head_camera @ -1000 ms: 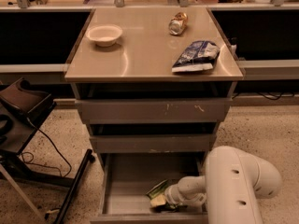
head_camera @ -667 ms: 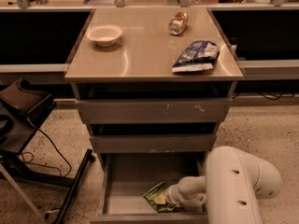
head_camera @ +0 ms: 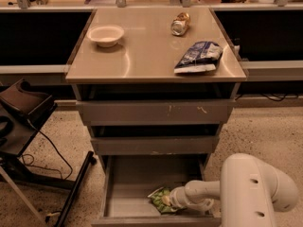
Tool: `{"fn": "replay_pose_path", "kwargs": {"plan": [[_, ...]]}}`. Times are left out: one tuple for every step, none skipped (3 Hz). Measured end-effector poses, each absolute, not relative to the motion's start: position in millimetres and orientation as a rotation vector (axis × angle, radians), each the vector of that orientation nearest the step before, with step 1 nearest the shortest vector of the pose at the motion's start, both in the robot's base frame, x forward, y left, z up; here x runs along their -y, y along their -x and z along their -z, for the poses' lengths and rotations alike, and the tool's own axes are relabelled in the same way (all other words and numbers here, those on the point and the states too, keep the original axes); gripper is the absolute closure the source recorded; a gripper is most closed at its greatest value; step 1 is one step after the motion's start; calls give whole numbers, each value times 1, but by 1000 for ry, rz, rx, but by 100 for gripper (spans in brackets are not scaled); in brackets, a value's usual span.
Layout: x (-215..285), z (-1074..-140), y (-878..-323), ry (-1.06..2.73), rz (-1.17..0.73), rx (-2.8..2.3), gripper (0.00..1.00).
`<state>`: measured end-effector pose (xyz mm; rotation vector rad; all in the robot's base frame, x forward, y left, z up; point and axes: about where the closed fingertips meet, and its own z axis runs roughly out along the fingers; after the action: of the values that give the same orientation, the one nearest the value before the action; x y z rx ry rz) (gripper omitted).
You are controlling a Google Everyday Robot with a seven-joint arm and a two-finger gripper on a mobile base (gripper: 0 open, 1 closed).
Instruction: Pick green jalapeno chip bag from bottom drawer and place on counter
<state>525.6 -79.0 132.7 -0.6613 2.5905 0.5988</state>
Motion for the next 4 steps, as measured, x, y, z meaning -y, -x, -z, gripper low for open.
{"fn": "replay_pose_path", "kwargs": {"plan": [[85,-174,-537,633,-568,-2501,100],[105,-281,-558,530,-447,-2336,100],[121,-398,-559,408,-326,-2194,100],[134,-497,-532,262,-219,-2113,100]]}}
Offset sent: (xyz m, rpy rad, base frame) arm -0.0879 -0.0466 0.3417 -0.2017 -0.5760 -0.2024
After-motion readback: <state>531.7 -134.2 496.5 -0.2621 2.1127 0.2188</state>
